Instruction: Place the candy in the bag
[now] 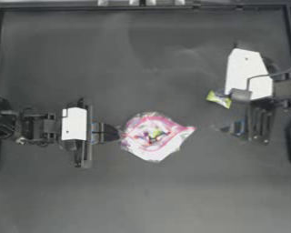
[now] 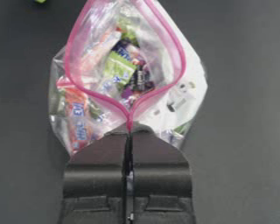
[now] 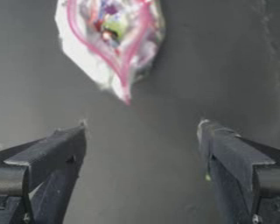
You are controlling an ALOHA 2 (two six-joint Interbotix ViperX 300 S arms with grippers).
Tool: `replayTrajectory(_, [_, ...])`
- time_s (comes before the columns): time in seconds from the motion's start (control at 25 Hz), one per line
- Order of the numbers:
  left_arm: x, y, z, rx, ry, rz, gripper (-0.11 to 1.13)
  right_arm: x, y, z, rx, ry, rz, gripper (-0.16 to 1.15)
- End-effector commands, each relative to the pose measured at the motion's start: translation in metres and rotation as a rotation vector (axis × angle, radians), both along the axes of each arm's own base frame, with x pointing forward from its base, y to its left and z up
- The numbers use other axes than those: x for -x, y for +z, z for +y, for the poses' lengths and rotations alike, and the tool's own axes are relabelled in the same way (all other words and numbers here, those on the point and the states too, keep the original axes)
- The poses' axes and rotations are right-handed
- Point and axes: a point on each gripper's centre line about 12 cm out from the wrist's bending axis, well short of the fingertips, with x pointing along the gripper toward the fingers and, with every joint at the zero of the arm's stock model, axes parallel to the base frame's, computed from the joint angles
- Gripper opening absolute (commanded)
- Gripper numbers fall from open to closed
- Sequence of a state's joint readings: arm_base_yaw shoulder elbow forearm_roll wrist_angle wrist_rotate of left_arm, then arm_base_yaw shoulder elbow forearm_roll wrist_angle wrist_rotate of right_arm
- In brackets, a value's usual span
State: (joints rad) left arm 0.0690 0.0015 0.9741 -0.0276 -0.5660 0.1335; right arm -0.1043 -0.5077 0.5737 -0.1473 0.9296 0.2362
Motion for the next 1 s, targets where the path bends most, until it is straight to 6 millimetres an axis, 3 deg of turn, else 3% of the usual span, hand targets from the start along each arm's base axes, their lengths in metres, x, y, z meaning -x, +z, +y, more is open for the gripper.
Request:
replayTrajectory(0.04, [-0.006, 0.017, 0.000, -0.006, -0.002, -0.058, 0.05, 0.011, 0.006, -0.006, 0.004, -0.028, -0.032, 1.01])
replayTrajectory(0.64, [-0.005, 0.017, 0.000, -0.006, 0.000, -0.058, 0.05, 0.049, -0.042, -0.066, 0.028, -0.219, 0.083, 1.01])
replayTrajectory(1.0, [-0.006, 0.018, 0.000, -0.006, 0.000, -0.061, 0.05, 0.043, -0.083, -0.087, 0.011, -0.231, 0.133, 1.01])
